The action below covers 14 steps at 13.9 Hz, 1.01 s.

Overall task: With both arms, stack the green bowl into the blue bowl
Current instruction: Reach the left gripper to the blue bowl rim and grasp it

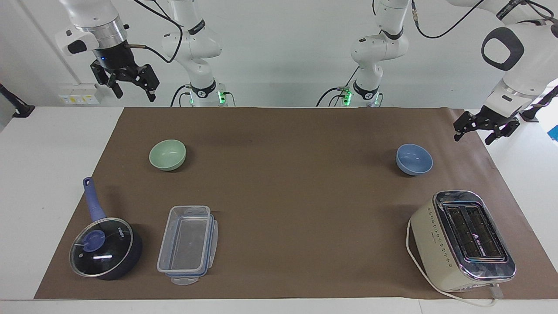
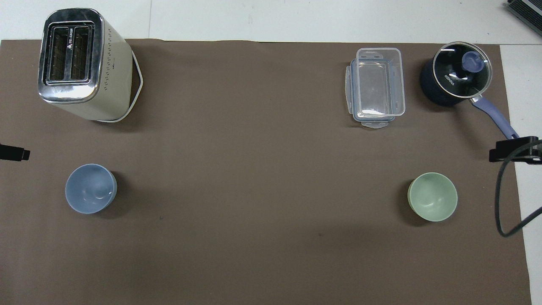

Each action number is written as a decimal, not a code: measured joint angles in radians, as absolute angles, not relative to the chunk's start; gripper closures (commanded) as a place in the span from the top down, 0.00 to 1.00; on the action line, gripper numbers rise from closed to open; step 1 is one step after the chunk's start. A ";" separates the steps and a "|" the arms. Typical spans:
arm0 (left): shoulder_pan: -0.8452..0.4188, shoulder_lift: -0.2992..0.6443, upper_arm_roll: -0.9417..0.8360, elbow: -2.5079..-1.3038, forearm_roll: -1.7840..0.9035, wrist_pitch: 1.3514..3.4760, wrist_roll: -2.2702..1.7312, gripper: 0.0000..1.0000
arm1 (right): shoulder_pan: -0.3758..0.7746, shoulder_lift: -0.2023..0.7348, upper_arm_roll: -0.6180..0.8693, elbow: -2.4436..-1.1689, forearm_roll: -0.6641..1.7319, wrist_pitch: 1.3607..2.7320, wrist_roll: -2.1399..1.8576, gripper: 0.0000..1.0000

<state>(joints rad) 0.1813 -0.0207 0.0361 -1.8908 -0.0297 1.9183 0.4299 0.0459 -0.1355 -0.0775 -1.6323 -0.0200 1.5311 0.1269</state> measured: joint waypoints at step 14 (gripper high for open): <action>0.215 0.025 0.033 -2.308 -0.161 2.279 0.431 0.53 | 0.045 -0.132 -0.079 -1.637 -0.020 1.570 0.049 1.00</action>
<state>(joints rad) 0.2147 0.0253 0.0332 -2.3076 -0.1614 2.2794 0.4305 0.0454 -0.1322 -0.0787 -1.6370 -0.0203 1.5704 0.0486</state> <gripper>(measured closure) 0.128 0.000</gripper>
